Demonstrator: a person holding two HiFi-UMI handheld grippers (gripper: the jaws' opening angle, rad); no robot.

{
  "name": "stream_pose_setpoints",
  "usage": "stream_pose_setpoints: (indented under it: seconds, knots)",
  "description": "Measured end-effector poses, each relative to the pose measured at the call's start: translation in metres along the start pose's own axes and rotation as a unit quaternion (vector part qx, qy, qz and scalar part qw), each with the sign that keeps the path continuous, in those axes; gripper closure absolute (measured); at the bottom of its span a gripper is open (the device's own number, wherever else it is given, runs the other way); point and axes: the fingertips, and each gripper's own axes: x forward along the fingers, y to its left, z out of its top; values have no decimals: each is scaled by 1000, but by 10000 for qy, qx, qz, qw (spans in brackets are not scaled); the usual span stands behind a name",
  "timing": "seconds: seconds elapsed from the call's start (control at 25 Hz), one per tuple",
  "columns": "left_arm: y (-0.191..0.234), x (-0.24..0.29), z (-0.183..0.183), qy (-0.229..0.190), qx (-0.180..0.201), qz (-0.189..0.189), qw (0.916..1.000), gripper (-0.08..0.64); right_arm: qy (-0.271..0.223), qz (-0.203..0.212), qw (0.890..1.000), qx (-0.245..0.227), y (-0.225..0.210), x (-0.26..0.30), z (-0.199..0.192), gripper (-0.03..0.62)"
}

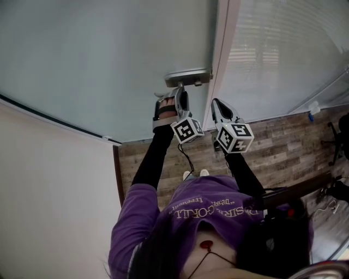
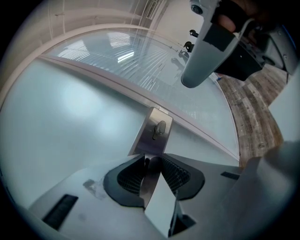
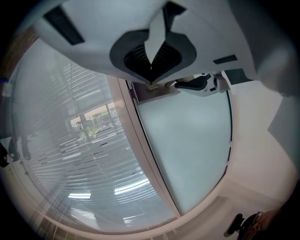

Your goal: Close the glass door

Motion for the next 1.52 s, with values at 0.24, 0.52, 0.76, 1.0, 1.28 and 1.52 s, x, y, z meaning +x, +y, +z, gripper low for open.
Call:
stream_pose_setpoints:
  seconds: [0.24, 0.52, 0.76, 1.0, 1.28, 1.52]
  knots:
    - [4, 1, 7, -63, 34, 27, 10000, 449, -25, -67, 10000, 58, -1, 4, 2, 594]
    - [8, 0, 11, -150, -10, 82, 9999, 449, -7, -162, 9999, 11, -3, 3, 4, 594]
    - [8, -2, 9, -225, -67, 118, 9997, 449, -14, -130, 9998, -124, 0, 8, 8, 594]
    - [7, 0, 9, -251, -139, 121, 9995, 449, -11, -99, 9997, -231, 0, 15, 12, 594]
    - [5, -5, 9, -239, -272, 113, 9993, 448, -16, -69, 9995, -304, 0, 16, 12, 594]
    - [8, -11, 7, -146, -488, 93, 9987, 448, -24, -38, 9994, -338, 5, 16, 13, 594]
